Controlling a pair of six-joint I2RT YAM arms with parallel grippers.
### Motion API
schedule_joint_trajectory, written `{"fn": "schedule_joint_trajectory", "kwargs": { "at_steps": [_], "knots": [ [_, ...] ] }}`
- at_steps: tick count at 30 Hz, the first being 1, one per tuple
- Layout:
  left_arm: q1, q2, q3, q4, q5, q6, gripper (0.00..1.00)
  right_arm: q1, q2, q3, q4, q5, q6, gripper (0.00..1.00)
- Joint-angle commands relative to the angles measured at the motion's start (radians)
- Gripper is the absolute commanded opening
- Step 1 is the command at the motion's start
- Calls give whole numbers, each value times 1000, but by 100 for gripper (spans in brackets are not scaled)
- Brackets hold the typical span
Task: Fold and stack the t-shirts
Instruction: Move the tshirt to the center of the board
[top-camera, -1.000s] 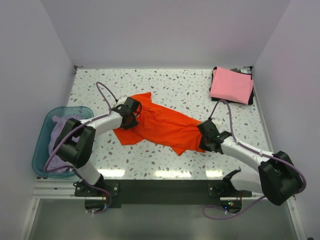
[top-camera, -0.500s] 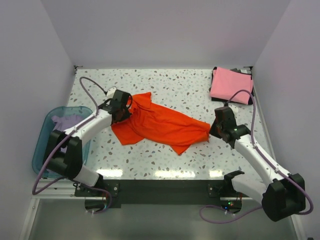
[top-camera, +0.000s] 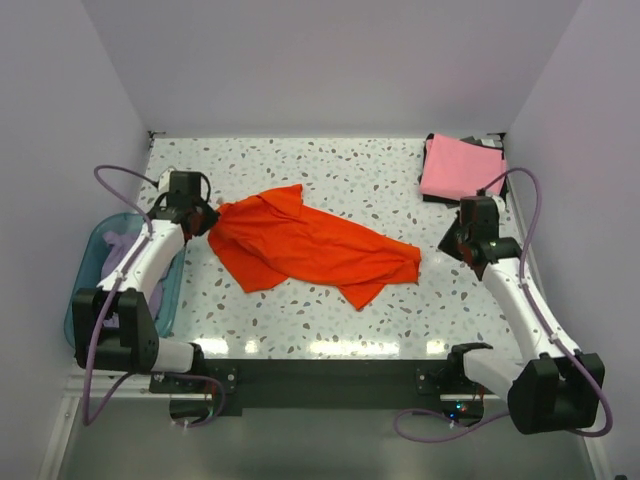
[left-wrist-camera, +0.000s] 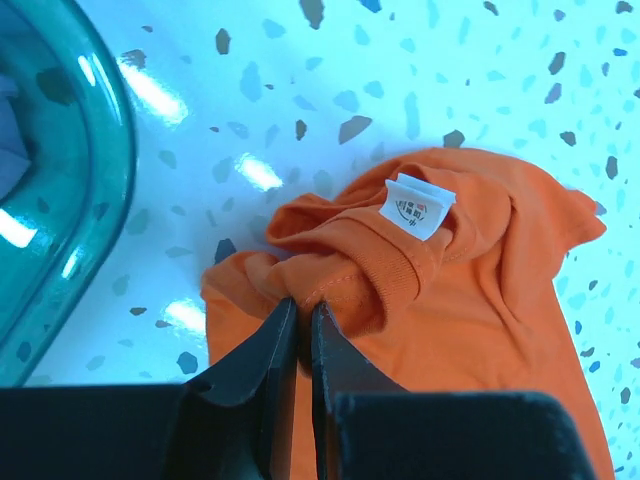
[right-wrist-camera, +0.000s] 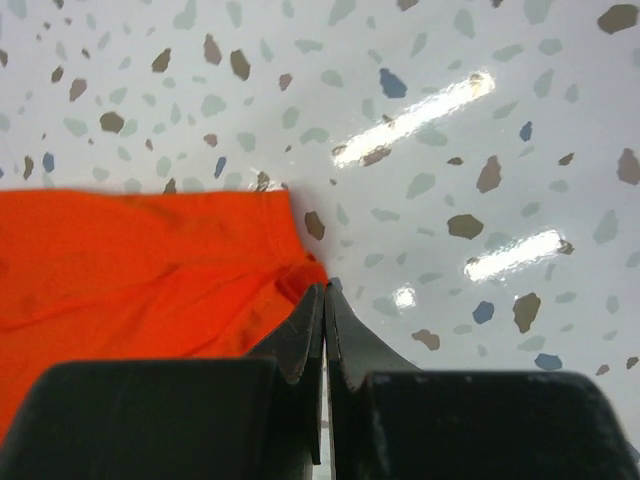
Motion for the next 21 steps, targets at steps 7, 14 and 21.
{"fn": "schedule_joint_trajectory", "kwargs": {
  "at_steps": [7, 14, 21],
  "knots": [
    [54, 121, 26, 106, 216, 118, 47, -64, 61, -37, 109, -285, -32, 1],
    [11, 36, 31, 30, 105, 138, 71, -31, 78, -140, 153, -271, -32, 31],
    [-162, -72, -45, -75, -100, 53, 71, 41, 180, -117, 208, -209, -32, 40]
  ]
}}
